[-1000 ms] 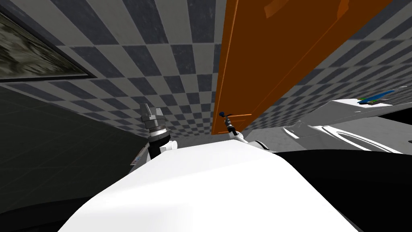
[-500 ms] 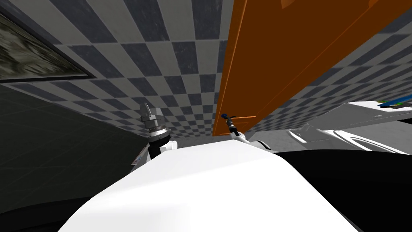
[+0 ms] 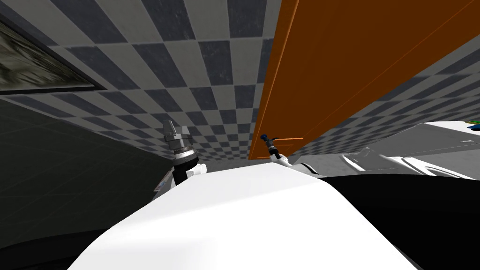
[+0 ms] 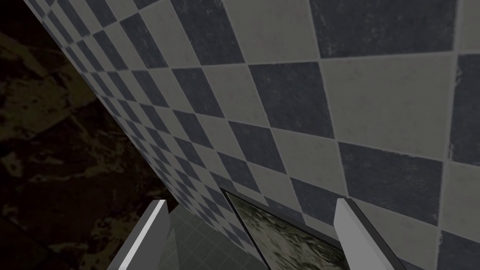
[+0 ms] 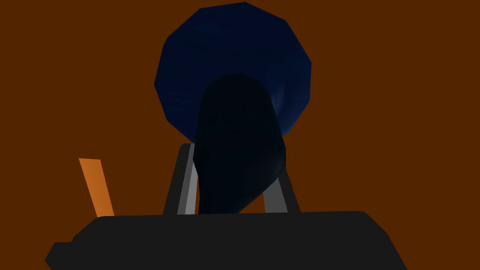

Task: Pull the door open

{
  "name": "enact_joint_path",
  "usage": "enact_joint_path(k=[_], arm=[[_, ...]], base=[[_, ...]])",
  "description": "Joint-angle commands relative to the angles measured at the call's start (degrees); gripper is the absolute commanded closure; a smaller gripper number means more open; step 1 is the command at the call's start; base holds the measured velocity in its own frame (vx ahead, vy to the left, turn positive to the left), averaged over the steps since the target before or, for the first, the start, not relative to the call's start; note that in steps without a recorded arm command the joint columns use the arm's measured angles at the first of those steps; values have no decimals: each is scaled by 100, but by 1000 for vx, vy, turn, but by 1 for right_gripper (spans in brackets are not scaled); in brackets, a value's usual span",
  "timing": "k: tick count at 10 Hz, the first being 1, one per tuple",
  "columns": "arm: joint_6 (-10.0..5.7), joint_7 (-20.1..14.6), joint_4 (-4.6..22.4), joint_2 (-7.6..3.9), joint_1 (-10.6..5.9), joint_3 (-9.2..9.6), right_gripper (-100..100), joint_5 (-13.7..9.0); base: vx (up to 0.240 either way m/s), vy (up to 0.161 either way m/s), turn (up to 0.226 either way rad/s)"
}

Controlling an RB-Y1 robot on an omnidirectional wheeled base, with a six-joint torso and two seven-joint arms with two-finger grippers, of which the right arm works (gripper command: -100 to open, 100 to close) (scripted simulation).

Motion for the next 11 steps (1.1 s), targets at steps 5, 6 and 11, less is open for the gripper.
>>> enact_joint_path(k=[5, 6, 11], arm=[[-60, -115, 0, -76, 58, 90, 100, 43], [-82, -152, -3, -102, 73, 116, 100, 55], [-363, -621, -38, -425, 265, 444, 100, 201]], base=[[-29, -6, 27], [-195, -38, 114], [-207, -84, 140]])
